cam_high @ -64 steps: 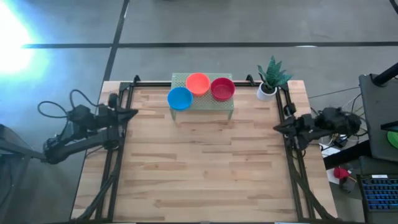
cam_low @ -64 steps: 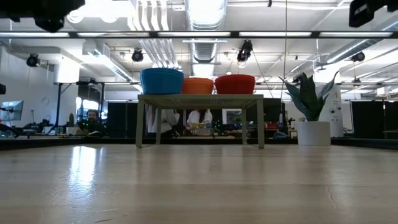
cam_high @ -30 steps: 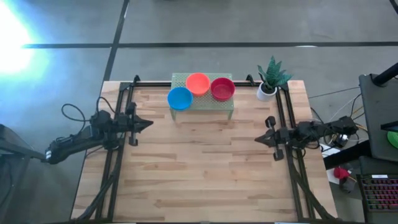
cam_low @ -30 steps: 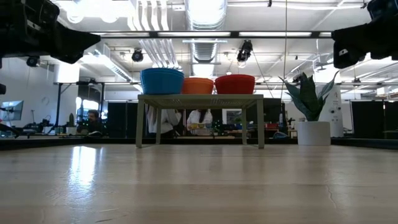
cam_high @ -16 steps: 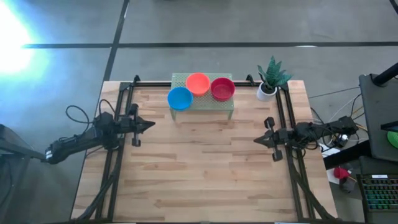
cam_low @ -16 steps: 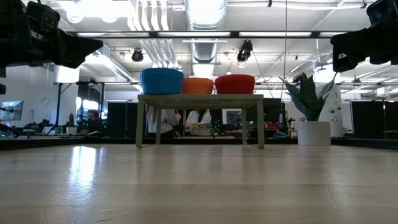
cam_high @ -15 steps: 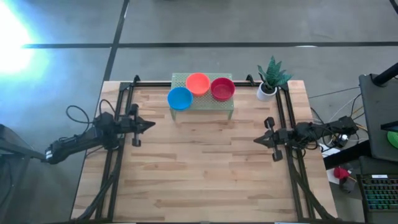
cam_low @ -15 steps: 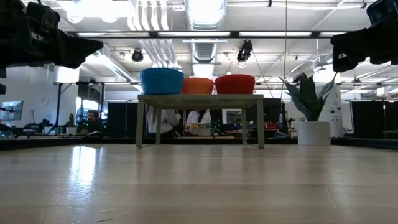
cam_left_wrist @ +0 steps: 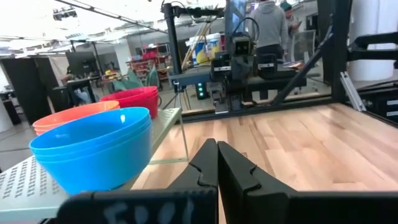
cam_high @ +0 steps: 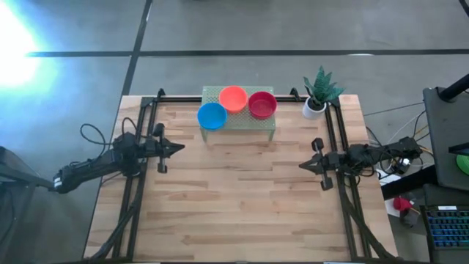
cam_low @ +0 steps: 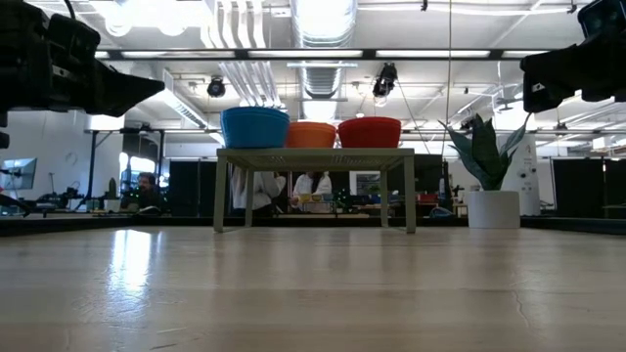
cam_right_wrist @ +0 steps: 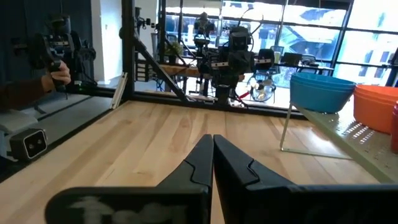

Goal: Pick & Place Mini bowls
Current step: Return to Home Position

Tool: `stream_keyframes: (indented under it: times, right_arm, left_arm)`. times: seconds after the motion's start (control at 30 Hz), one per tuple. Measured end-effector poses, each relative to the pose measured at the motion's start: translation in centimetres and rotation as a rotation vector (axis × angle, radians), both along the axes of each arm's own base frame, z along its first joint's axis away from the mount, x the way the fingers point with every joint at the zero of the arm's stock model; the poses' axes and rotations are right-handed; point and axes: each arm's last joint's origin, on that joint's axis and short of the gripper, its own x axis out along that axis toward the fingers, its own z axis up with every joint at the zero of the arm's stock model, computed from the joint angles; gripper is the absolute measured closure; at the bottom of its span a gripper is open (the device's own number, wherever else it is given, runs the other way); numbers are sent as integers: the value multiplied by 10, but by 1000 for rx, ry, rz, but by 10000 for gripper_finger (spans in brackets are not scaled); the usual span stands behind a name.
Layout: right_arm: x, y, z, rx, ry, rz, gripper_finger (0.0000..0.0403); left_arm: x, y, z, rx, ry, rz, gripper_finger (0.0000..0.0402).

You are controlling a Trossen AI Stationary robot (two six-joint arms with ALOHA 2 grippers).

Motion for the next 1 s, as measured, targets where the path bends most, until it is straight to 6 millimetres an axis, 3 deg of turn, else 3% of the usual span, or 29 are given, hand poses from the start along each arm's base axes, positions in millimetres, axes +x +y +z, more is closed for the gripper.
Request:
stream_keyframes:
  times: [1.0]
  right_arm:
    - [0, 0, 0, -88, -9, -3, 394]
  left_arm:
    - [0, 0, -1, -11, 8, 9, 401]
